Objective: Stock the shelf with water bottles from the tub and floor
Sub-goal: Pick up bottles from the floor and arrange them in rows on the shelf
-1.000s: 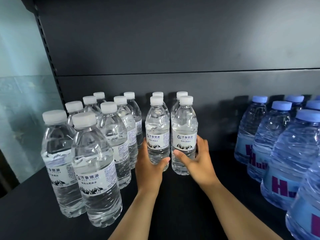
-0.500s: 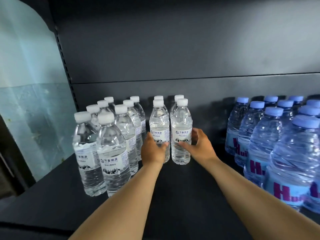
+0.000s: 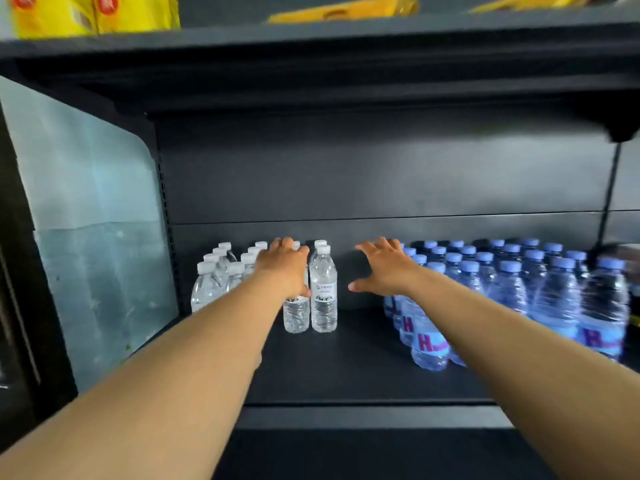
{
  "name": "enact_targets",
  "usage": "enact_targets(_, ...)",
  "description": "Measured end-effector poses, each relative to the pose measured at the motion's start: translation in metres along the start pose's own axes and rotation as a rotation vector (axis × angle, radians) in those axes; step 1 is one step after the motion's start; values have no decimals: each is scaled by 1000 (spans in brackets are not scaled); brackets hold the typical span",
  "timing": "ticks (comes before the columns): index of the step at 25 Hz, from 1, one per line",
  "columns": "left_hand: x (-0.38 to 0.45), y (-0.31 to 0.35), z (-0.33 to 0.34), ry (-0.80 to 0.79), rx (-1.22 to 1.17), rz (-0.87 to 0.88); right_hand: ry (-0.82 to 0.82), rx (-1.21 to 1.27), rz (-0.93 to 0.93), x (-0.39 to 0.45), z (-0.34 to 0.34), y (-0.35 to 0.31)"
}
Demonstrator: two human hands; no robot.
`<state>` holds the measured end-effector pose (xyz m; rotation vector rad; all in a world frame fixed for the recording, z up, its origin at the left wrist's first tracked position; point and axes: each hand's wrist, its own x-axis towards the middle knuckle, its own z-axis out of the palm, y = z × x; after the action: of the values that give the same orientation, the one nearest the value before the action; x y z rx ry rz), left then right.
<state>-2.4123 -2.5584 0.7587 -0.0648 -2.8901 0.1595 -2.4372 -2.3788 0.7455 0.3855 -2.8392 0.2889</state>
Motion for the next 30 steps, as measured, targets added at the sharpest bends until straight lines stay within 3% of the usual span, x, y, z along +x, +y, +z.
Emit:
enact_targets(7, -144, 20, -73, 71, 71, 63, 99, -123, 6, -150, -75, -23)
enact_targets(13, -235, 25, -45, 30, 11, 35, 291, 70, -14, -243, -38, -29)
enact_targets(19, -293, 13, 85, -117, -134, -63, 124, 78, -32, -310, 77, -18)
enact_targets(25, -365, 20, 267, -269, -300, -156, -86, 256, -64, -378, 247, -22)
enact_targets(30, -466, 43, 417, -423, -557, -459, -282, 507, 147, -459, 393, -25)
